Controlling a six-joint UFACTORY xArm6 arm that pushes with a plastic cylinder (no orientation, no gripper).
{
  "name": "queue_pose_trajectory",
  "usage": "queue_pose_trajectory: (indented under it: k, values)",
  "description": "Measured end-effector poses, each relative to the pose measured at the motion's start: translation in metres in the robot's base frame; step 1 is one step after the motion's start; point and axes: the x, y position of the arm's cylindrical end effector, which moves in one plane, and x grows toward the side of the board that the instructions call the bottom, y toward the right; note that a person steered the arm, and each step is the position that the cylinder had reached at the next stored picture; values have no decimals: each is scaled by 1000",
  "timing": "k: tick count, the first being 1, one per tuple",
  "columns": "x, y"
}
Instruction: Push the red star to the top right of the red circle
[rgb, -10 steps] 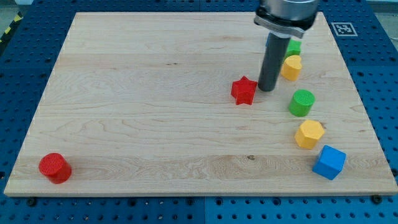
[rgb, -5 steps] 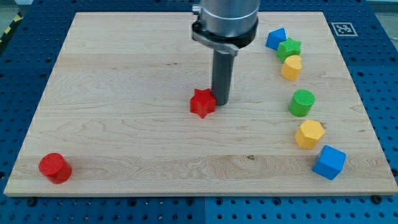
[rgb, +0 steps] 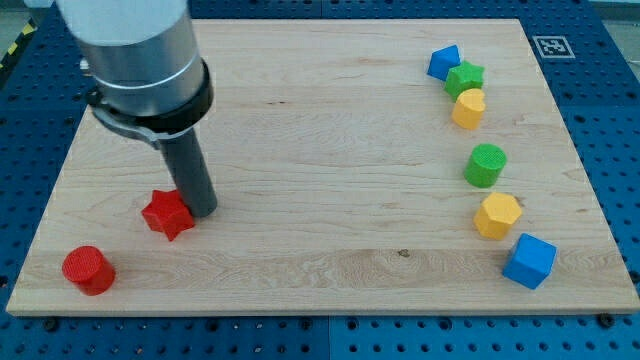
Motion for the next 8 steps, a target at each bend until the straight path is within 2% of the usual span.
queue_pose_trajectory:
  k: [3,8]
  values:
    - [-1,-37]
    - [17,-47]
